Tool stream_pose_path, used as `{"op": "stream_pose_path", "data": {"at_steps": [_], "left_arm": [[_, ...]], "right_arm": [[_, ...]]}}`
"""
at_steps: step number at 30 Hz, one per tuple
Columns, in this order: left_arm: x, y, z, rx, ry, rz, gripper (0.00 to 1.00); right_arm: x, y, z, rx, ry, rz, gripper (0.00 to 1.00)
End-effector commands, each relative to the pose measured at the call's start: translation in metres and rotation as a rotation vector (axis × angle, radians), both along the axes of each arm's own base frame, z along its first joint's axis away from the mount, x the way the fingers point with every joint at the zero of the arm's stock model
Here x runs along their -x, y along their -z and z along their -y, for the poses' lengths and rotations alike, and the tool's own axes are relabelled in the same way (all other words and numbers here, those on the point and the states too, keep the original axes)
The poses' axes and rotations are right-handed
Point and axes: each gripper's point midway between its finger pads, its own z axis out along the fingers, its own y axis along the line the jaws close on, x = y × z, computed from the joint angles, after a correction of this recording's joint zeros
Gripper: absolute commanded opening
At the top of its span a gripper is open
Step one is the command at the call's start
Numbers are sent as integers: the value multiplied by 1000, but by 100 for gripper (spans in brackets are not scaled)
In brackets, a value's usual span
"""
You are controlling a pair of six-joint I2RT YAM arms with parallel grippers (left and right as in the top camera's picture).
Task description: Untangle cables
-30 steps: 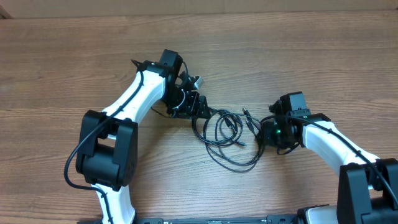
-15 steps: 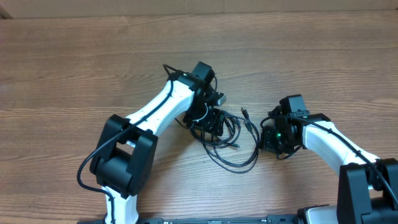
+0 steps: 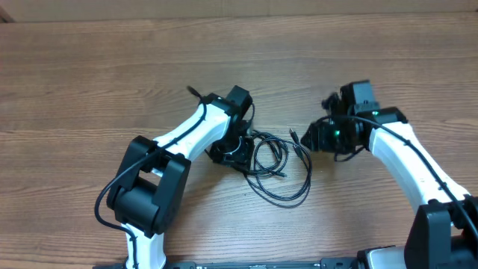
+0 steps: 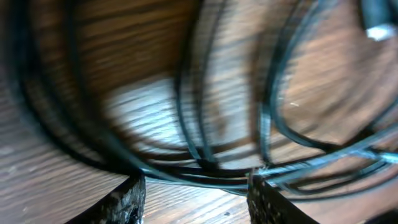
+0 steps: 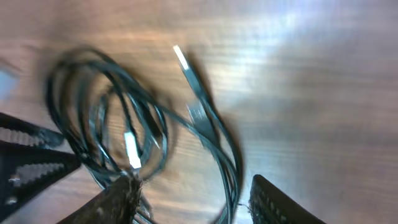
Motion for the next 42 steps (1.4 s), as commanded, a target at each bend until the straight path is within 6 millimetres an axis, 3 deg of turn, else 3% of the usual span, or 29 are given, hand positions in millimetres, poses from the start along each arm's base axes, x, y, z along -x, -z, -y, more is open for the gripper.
{"op": "stream_pose_path", "data": {"at_steps": [1,8,13,21,23,29,32,35,42], "left_arm": [[-6,-6,-5,-37,-159,9,57],[-14,-5,-2,-31,-225,27,61],[-15,-5,-2,-37,-253,24,58],[-14,-5,-2,-53,-337,1,59],[-14,-5,-3,-53,-336,2,59],[-15,-3,-6,-71,-336,15,63],[-15,-3,-6,-71,-336,14,65],[-16,-3,-6,-72,-336,17,66],[-16,-3,-6,-72,-335,19,68]], "right_arm": [[-11,-8,-3,5,-61,71,51],[-6,9,-9,23,-147,100,49],[4,34,-10,115,-209,85,52],[3,65,-24,181,-266,70,56],[3,71,-24,187,-269,59,47],[9,74,-22,190,-268,29,8],[12,71,-21,193,-267,5,4],[8,51,-23,193,-268,-11,4],[-10,-23,-53,35,-263,34,4]]}}
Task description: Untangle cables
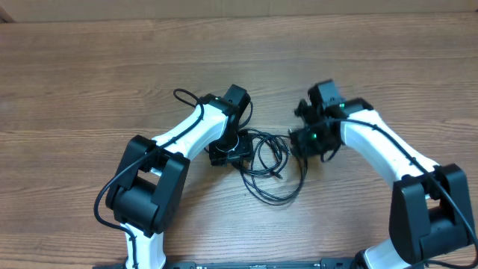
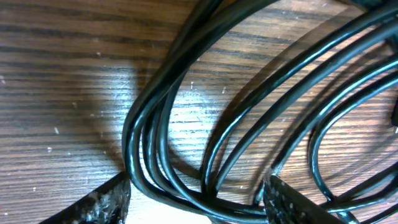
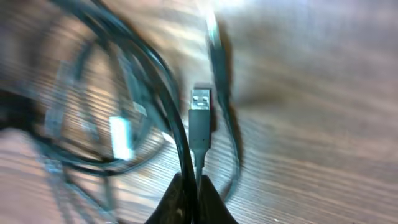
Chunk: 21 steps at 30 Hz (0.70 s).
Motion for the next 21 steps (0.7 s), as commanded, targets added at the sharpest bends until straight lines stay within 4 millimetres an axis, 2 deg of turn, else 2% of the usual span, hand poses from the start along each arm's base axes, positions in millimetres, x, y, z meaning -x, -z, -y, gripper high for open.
{"op": "stream_pose_path", "data": {"at_steps": [1,4,8,11,14,15,17,19,20,21], "left_arm": [[-2,-9,-1,-2,-9,29,68],[-2,-9,-1,-3,-9,27,68],[-2,-9,-1,-4,-9,26,68],[-2,-9,-1,-4,-9,26,68],[-2,-9,-1,-4,-9,26,67],[-1,-9,-1,-4,-9,25,67],[-1,-9,-1,-6,-9,22,67],[0,-9,-1,-6,-8,21,67],[0,-9,-1,-7,-7,20,67],[1,-9,-1,-7,-5,19,67]], "right_arm": [[-21,-55,-26,-144,3,86,4],[-30,-75,-30,-174,62,104,4],[-28,-95,-53,-322,38,90,4],[-25,-102,-63,-390,19,74,4],[-27,-99,-58,-365,58,68,4],[-29,-96,-51,-334,97,66,4],[-35,-83,-23,-194,239,60,4],[-36,-69,23,23,404,66,4],[-29,-63,65,214,529,69,4],[-22,-63,86,307,581,65,4]]}}
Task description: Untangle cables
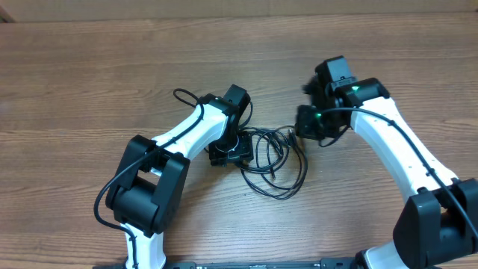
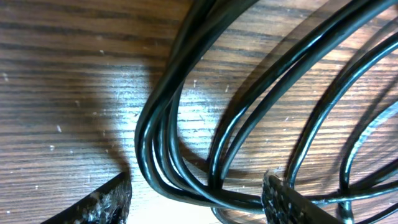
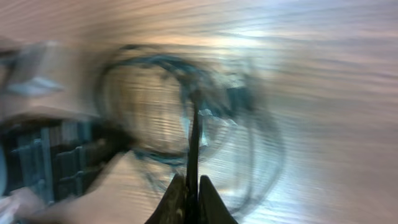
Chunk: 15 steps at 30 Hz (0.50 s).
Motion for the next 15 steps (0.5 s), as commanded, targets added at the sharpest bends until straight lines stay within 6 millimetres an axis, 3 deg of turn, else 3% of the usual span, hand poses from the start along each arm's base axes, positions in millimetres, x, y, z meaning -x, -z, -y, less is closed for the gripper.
{"op": "stream_pose_path", "data": {"at_steps": [1,4,10,15], "left_arm": [[0,-9,0,-3,-5,22,67],[0,-9,0,-2,-5,23,67],[-3,-9,2,4,-6,33,66],[-3,-10,7,30,-39,21,70]], "right_arm": [[-2,-7,97,430,319,27,4],[23,-4,118,490,348,-76,4],[42,-2,107,428,330,-174,4],[45,-2,101,396,326,-194,4]]}}
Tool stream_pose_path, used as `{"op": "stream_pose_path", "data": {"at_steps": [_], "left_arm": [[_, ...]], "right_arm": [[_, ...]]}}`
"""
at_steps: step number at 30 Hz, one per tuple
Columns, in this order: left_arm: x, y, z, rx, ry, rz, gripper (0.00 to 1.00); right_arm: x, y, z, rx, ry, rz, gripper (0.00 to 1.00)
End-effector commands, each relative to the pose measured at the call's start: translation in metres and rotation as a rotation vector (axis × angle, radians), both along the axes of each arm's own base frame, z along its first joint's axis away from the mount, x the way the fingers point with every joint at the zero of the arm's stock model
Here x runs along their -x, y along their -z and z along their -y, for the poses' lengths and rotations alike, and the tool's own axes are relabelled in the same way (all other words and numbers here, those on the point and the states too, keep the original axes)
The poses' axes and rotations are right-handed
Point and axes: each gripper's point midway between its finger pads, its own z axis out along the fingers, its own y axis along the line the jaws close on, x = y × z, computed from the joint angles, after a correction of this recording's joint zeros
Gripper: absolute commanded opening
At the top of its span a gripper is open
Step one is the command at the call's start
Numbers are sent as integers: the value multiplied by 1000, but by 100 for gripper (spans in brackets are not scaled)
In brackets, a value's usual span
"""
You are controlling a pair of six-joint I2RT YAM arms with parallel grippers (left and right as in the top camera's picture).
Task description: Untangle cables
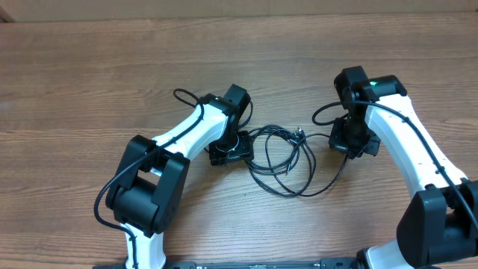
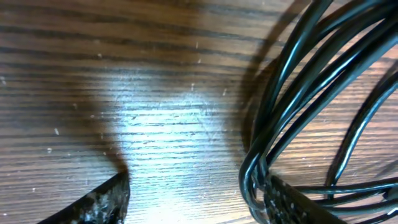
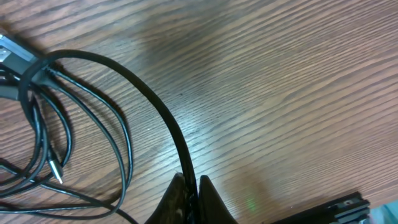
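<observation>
A tangle of thin black cables point(image 1: 286, 160) lies mid-table between both arms. My left gripper point(image 1: 230, 152) sits low over its left end and is open. In the left wrist view the bundled loops point(image 2: 283, 118) press against the right finger point(image 2: 298, 205), with bare wood between the fingers of the left gripper point(image 2: 193, 190). My right gripper point(image 1: 349, 142) is right of the tangle, shut on one black cable point(image 3: 152, 99) that runs from the right gripper point(image 3: 189, 186) back to the knot at the far left of that view.
The wooden table point(image 1: 89, 67) stretches all around. A small loop of cable point(image 1: 323, 113) stands beside the right wrist. The white left arm point(image 1: 179, 134) reaches in from the lower left and the right arm point(image 1: 411, 157) from the lower right.
My right gripper, still shut on its cable, is now farther right. The tangle has drawn out to the right, and the loops have shifted against my left gripper's right finger.
First both grippers were open, the left over the tangle's left end and the right by its right side. Then the right was shut on a cable beside a USB plug. It stood farther right each time since, and the coil has spread out.
</observation>
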Motion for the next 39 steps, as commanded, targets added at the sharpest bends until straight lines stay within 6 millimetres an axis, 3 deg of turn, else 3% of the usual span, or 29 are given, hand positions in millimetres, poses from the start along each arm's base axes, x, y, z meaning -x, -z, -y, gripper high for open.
{"op": "stream_pose_path", "data": {"at_steps": [1,6,9,12,17,24,27,32,33,36,39], "left_arm": [[-2,-11,9,40,-36,17,71],[-9,-15,27,133,-32,37,71],[-14,-14,24,114,-31,60,64],[-17,-8,11,20,-24,102,57],[-13,2,-4,-102,5,141,55],[-11,4,-33,-240,2,145,4],[-12,4,-51,-274,-30,124,4],[-20,3,-98,-286,-164,54,4],[-20,3,-98,-252,-170,39,4],[-20,2,-83,-105,-161,-4,4],[-21,0,-66,-13,-114,-1,4]], "right_arm": [[-2,-8,-4,-25,20,32,4],[-3,-8,-5,-28,20,36,4],[-3,-8,-5,-28,20,35,4],[-2,-8,-4,-27,21,31,4],[-2,-8,-4,-27,8,30,4],[-4,-9,11,16,24,36,9],[-5,-10,24,39,55,39,12],[-2,-10,61,57,180,32,12],[-1,-10,64,45,200,29,12],[-2,-8,53,-62,212,26,16],[-20,-10,11,-311,-2,86,23]]}}
